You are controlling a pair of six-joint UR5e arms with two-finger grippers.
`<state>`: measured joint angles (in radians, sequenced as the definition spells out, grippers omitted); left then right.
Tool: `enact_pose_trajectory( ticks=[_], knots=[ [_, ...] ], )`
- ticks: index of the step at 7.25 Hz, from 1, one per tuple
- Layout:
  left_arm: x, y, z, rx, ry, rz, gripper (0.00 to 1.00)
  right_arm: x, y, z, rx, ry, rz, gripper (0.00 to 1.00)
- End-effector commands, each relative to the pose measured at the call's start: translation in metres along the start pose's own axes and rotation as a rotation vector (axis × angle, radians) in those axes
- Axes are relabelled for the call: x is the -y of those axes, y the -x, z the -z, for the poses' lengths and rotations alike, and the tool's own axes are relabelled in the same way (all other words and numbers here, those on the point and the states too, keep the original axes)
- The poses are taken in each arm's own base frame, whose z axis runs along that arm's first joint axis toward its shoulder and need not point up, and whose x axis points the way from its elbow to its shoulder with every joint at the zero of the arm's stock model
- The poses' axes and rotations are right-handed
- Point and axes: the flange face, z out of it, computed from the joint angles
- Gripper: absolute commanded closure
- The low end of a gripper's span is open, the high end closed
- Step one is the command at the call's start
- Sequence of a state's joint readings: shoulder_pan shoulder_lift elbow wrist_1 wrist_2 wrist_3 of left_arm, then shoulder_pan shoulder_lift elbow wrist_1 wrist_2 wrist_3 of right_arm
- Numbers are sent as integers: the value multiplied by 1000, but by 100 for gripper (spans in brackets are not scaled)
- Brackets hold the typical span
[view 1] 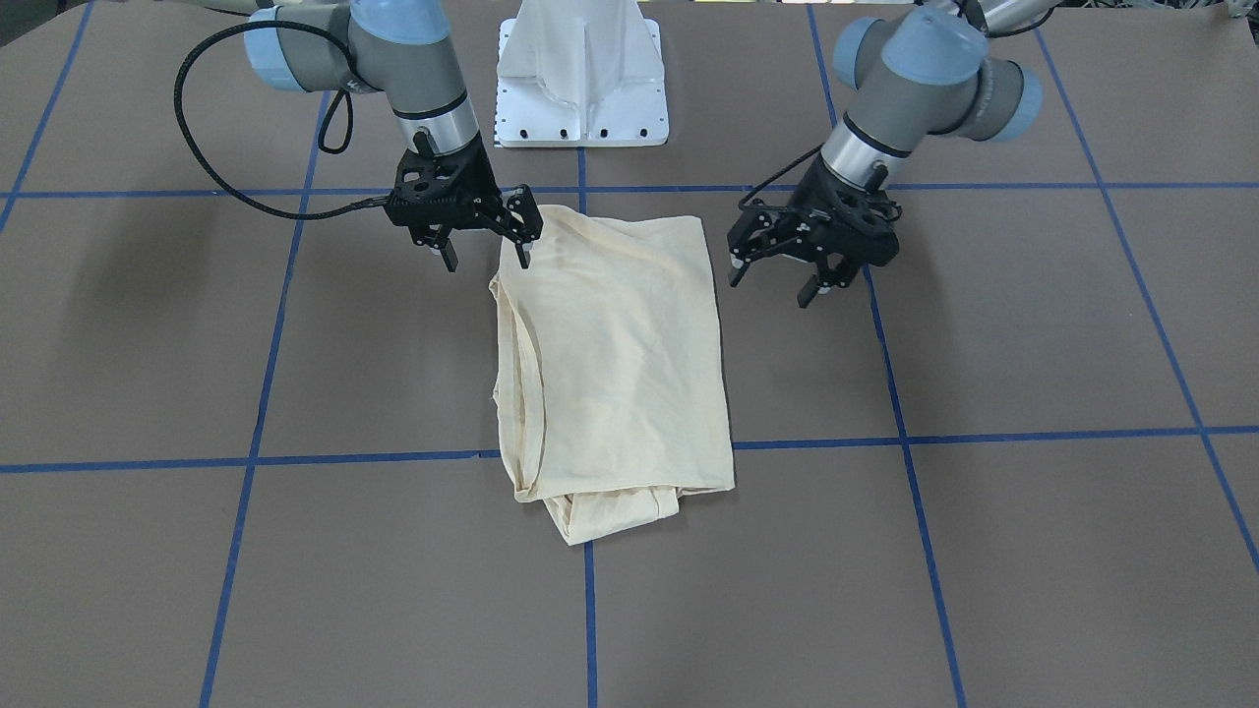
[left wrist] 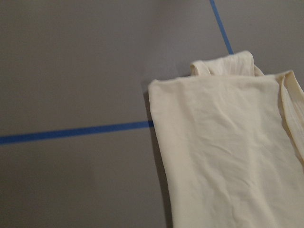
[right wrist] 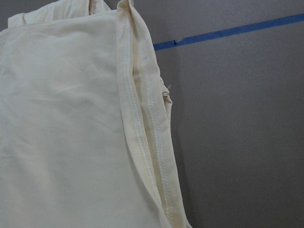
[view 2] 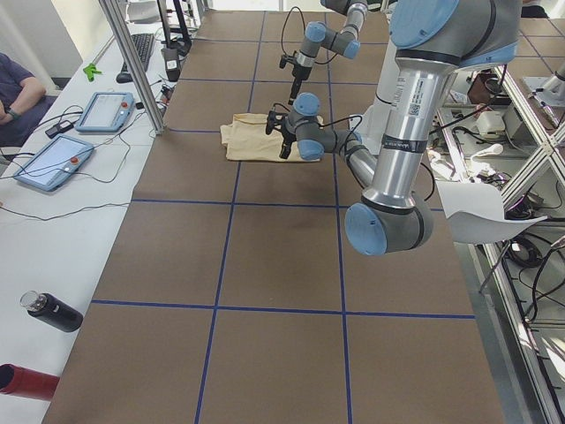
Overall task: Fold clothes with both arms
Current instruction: 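Lower both grippers onto the shirt's long edge nearest the right gripper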
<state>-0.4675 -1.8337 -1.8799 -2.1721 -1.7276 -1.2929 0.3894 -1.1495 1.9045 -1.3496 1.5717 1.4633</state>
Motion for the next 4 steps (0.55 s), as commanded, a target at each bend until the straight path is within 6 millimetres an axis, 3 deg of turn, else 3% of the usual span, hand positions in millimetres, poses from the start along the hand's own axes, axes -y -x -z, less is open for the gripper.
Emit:
enact_pose_trajectory(
  ticks=[1, 2, 3, 4],
  knots=[
    [-68, -22, -26, 6, 28, 89, 11, 1, -1, 0, 3, -9, -3, 0],
    [-77, -22, -32, 15, 35, 99, 30, 2, -2, 0, 3, -12, -4, 0],
    [-78, -19, -34, 22, 37, 100, 42, 2, -2, 0, 3, -12, -4, 0],
    [-80, -17, -37, 41, 43, 99, 43, 1, -1, 1, 4, -14, -3, 0]
  ],
)
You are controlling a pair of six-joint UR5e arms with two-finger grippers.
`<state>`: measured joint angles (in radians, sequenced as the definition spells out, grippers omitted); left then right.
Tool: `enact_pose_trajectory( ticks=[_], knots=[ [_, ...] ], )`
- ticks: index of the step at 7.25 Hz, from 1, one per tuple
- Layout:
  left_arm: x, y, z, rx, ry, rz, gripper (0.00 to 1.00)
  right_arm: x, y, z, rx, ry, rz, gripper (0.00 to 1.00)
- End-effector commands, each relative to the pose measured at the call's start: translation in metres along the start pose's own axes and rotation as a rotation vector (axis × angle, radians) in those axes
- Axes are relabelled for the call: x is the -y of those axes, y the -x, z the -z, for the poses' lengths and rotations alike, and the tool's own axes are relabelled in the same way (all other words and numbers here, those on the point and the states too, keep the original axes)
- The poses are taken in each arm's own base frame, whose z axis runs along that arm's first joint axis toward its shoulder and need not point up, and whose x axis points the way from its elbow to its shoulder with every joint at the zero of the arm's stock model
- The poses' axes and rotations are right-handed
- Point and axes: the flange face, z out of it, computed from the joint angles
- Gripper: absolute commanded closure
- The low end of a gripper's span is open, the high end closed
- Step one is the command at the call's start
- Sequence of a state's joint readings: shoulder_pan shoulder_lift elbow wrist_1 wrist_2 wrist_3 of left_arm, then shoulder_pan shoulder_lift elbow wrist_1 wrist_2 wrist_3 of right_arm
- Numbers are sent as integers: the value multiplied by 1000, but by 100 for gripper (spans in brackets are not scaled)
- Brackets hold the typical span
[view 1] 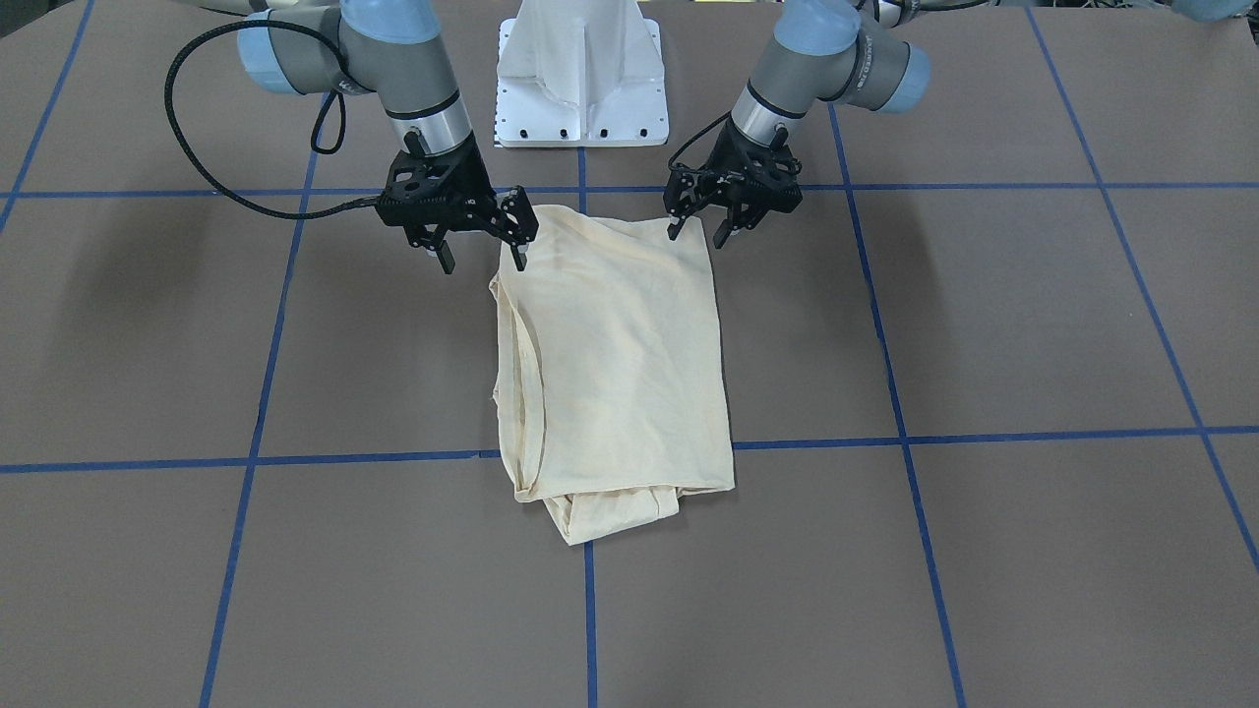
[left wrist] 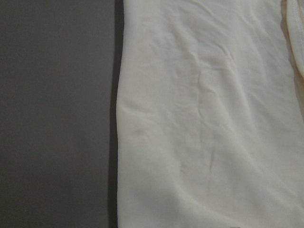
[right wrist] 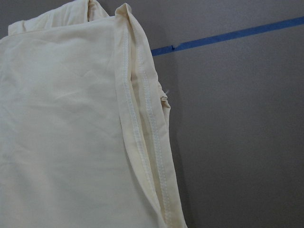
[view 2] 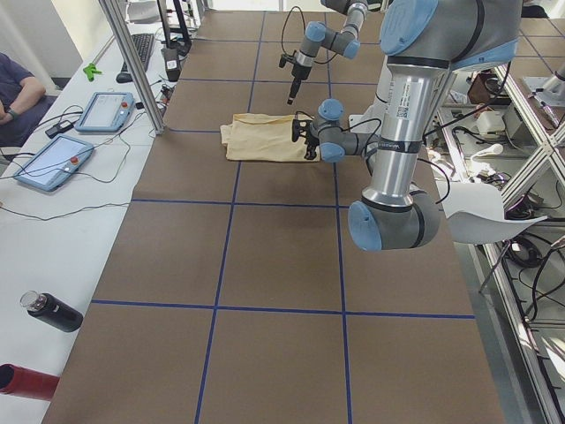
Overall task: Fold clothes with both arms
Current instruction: 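Lower both grippers onto the shirt's long edge nearest the right gripper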
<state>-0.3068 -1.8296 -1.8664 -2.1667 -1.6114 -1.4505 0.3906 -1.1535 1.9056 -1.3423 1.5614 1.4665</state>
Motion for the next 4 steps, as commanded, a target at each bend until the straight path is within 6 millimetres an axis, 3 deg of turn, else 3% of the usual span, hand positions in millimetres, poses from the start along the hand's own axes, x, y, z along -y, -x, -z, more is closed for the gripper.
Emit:
enact_pose_trajectory(
  ticks=[1, 4],
  knots=[
    [-5, 2, -5, 27, 9, 2, 43, 1, 0, 0, -1, -3, 0, 0],
    [-21, 8, -14, 53, 34, -8, 43, 1, -2, -1, -6, -14, 1, 0]
  ],
)
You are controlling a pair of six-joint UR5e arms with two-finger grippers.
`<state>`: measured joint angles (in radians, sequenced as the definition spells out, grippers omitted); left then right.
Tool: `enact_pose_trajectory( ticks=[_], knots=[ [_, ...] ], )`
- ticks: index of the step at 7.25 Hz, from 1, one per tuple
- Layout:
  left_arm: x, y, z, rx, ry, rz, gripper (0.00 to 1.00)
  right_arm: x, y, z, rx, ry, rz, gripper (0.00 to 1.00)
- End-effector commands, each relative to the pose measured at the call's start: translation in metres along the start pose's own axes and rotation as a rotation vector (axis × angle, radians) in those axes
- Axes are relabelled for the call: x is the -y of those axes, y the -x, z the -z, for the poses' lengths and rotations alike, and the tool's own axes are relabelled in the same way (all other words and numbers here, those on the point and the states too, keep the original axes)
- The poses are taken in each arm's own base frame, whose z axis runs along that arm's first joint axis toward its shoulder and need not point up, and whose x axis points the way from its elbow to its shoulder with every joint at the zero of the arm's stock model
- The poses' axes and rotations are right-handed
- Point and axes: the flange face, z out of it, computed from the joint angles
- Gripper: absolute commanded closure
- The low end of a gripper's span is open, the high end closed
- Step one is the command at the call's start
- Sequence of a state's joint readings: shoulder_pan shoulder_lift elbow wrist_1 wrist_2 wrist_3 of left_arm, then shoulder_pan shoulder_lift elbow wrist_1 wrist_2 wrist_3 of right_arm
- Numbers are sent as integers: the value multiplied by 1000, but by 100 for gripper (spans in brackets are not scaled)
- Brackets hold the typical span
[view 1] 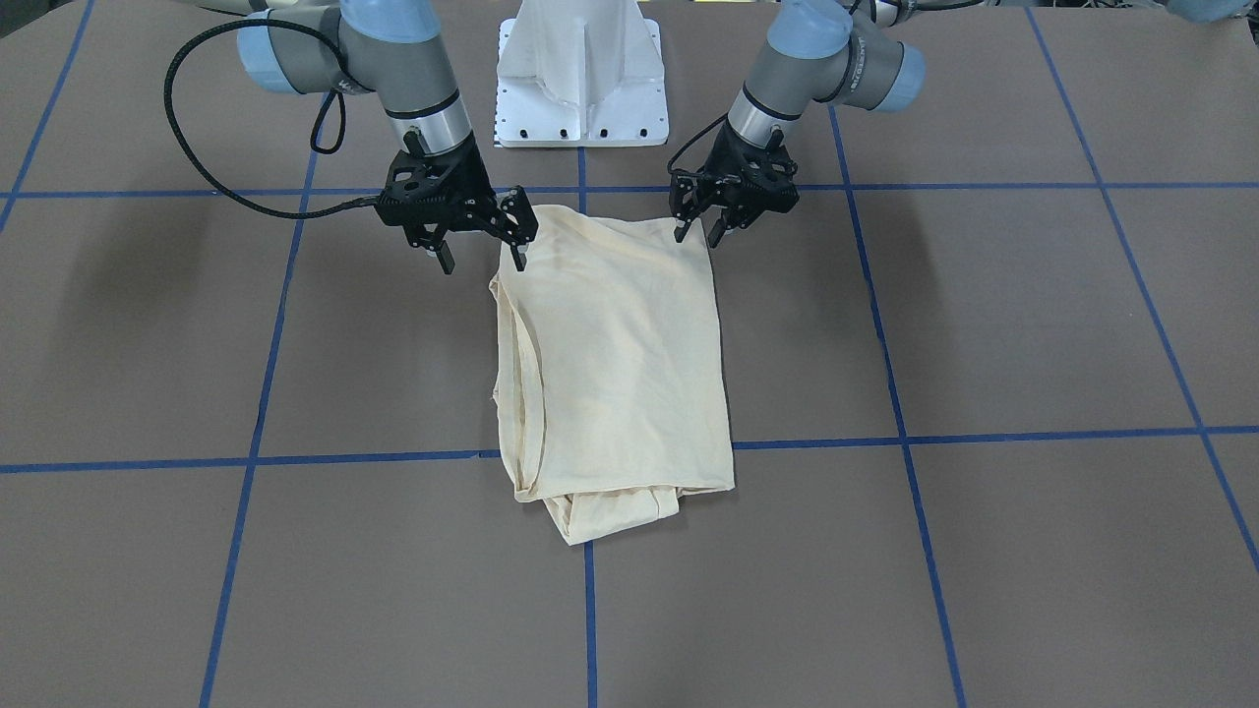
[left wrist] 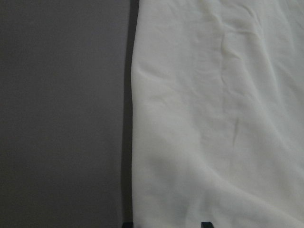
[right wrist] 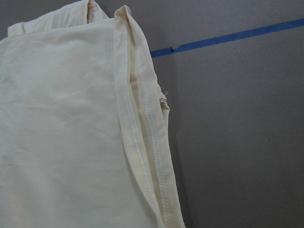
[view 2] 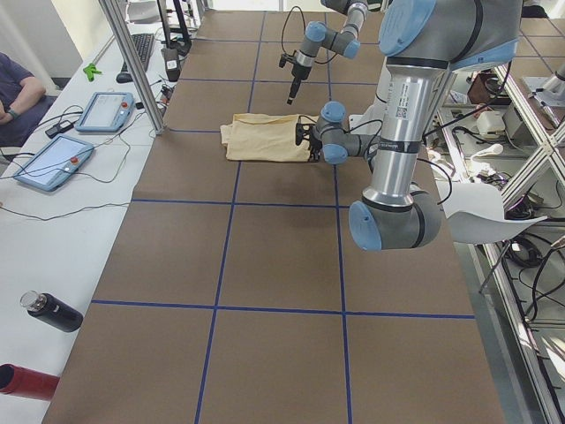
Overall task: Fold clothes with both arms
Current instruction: 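Lower both grippers onto the shirt's long edge nearest the right gripper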
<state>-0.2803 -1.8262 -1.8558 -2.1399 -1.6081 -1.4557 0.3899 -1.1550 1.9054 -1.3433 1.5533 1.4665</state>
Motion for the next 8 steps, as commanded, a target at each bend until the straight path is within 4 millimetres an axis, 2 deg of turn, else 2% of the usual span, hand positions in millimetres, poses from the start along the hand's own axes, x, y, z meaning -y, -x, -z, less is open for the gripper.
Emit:
enact_pose_trajectory(
  ticks=[1, 2, 5, 6, 7, 8],
  knots=[
    [-11, 3, -6, 26, 20, -7, 43, 1, -2, 0, -3, -8, 0, 0],
    [-14, 1, -7, 23, 25, -10, 43, 0, -3, -1, -6, -8, 0, 0],
    [-16, -4, -6, 15, 29, -10, 72, 0, -4, -1, -8, -8, -1, 0],
    [-15, -4, -5, 13, 29, -10, 88, 0, -4, -1, -8, -8, 0, 0],
    [-15, -5, -4, 10, 27, -9, 100, -2, -4, -3, -10, -4, 0, 0],
    [-15, -6, -2, 7, 25, -9, 100, -16, -1, -9, -19, -14, -38, 0]
  ],
)
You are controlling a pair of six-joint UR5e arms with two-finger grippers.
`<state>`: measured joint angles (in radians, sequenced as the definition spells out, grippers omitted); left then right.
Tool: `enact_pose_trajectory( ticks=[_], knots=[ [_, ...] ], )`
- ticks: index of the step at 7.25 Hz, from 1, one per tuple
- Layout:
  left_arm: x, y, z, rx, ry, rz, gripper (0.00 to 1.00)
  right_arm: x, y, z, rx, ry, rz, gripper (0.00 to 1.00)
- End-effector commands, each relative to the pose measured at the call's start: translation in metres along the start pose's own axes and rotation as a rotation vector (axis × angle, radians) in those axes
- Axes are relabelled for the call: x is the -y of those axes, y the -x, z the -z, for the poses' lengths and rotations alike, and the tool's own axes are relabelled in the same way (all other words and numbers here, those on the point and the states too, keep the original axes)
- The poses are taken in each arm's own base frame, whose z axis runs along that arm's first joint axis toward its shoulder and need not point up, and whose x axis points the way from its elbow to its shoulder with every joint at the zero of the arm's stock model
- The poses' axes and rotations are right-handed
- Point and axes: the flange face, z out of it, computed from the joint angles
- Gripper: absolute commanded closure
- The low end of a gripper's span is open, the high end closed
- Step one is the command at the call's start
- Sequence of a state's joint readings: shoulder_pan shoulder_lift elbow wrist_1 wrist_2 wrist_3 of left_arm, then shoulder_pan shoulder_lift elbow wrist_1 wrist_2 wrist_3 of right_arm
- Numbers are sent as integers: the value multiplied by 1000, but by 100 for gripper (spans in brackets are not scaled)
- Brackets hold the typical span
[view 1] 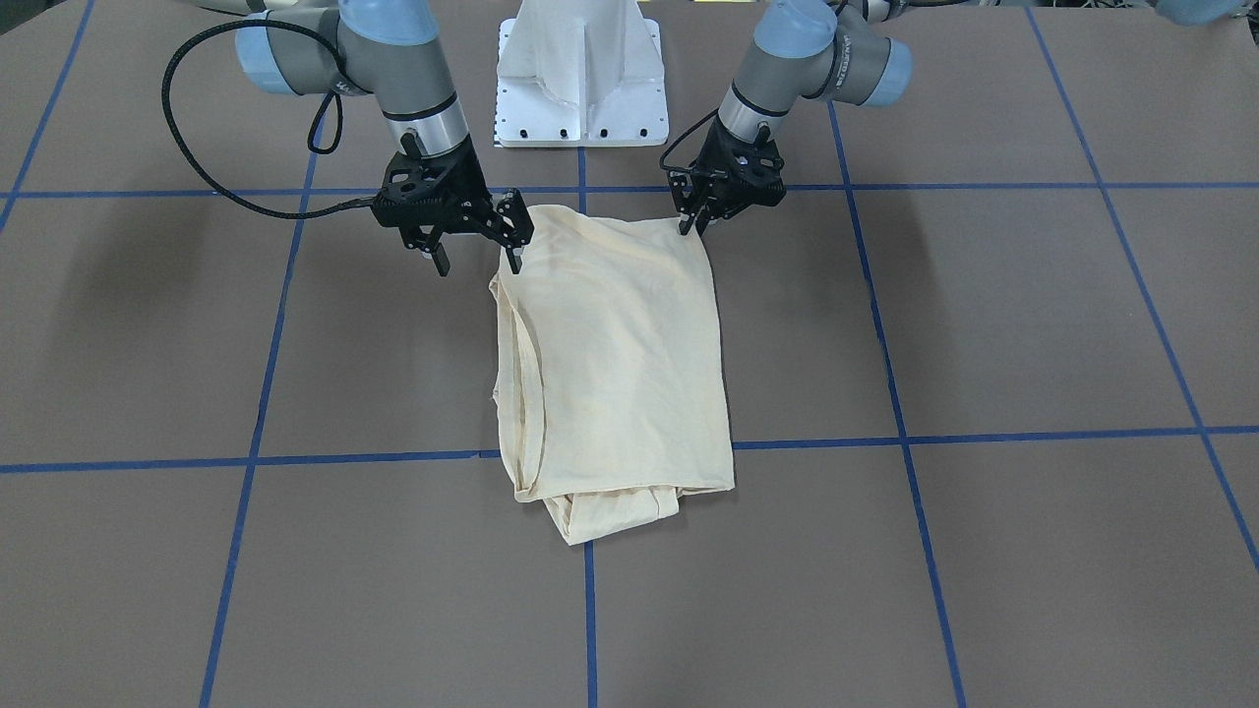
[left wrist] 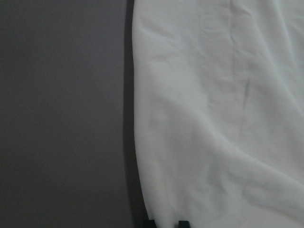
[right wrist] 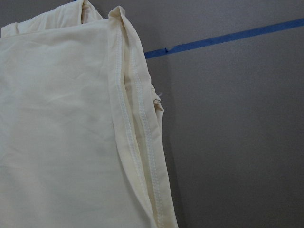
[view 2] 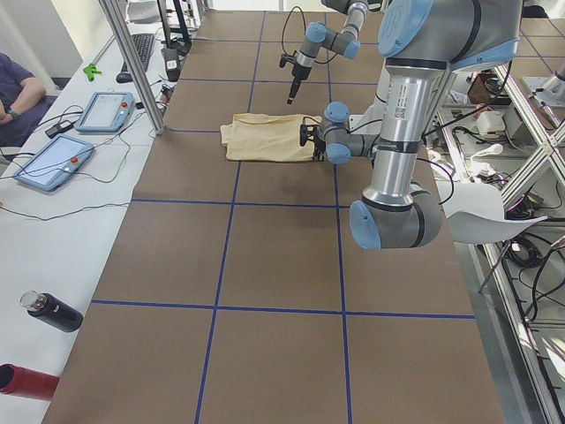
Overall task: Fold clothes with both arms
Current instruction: 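Lower both grippers onto the shirt's long edge nearest the right gripper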
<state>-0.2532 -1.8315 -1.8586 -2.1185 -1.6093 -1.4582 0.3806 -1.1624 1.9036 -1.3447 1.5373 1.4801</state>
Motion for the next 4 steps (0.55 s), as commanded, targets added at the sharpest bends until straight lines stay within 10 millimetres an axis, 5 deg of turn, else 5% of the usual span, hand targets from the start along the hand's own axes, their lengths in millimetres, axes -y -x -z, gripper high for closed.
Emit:
enact_pose_trajectory(
  ticks=[1, 4],
  knots=[
    [0, -3, 4, -8, -3, 0, 100, -29, 8, -10, -10, -40, -67, 2],
    [0, -3, 5, -11, -1, 0, 100, -62, 7, -47, -64, -88, -101, 20]
  ],
)
